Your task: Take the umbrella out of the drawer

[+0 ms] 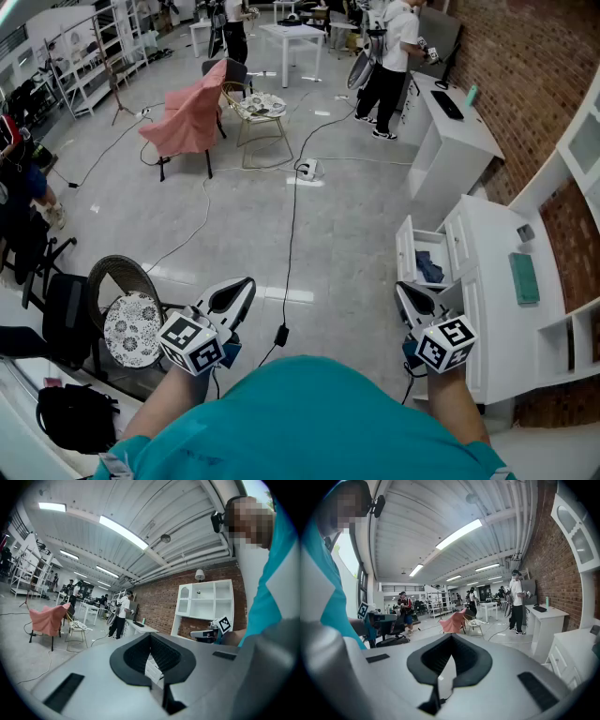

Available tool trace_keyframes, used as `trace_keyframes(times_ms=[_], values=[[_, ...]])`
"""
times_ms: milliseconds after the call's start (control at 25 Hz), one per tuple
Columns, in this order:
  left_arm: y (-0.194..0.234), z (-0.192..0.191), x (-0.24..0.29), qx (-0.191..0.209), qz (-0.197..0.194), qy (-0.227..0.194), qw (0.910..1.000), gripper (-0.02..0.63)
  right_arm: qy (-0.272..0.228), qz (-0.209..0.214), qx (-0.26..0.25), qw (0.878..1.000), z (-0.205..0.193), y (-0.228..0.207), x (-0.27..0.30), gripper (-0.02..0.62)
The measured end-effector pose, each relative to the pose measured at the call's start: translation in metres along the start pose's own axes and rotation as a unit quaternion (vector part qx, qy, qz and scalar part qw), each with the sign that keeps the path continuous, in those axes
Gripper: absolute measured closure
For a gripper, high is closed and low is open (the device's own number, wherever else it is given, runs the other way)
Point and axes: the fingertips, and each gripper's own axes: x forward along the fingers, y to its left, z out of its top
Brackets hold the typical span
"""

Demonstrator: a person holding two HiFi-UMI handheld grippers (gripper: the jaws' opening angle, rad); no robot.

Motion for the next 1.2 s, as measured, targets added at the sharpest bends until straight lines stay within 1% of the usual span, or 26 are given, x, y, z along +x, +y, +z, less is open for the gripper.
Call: trace_keyframes(times_ms=[320, 760, 960, 1200], values=[[-0.005, -0.001, 0.024, -0.003, 0.001, 0.001, 1.0000, 0.592, 0.000, 0.003, 0.001, 1.000, 0.000, -0.020, 0.000, 0.575], [-0.032, -0.001, 0.064, -0.002, -0.011, 0.006, 0.9999, 0.592, -0.007, 0.008, 0.012, 1.000, 0.004, -0.051, -0.016, 0.574], [-0.058, -0.007, 0.094, -0.004, -0.033, 0.011, 0.9994, 0.592, -0.007, -0.001, 0.012, 1.000, -0.003, -0.067, -0.037, 0.574], [-0.095, -0.016, 0.148, -0.015, -0.083, 0.020, 0.9963, 0.592, 0.001, -0.020, 0.002, 1.000, -0.013, -0.091, -0.067, 0.574]])
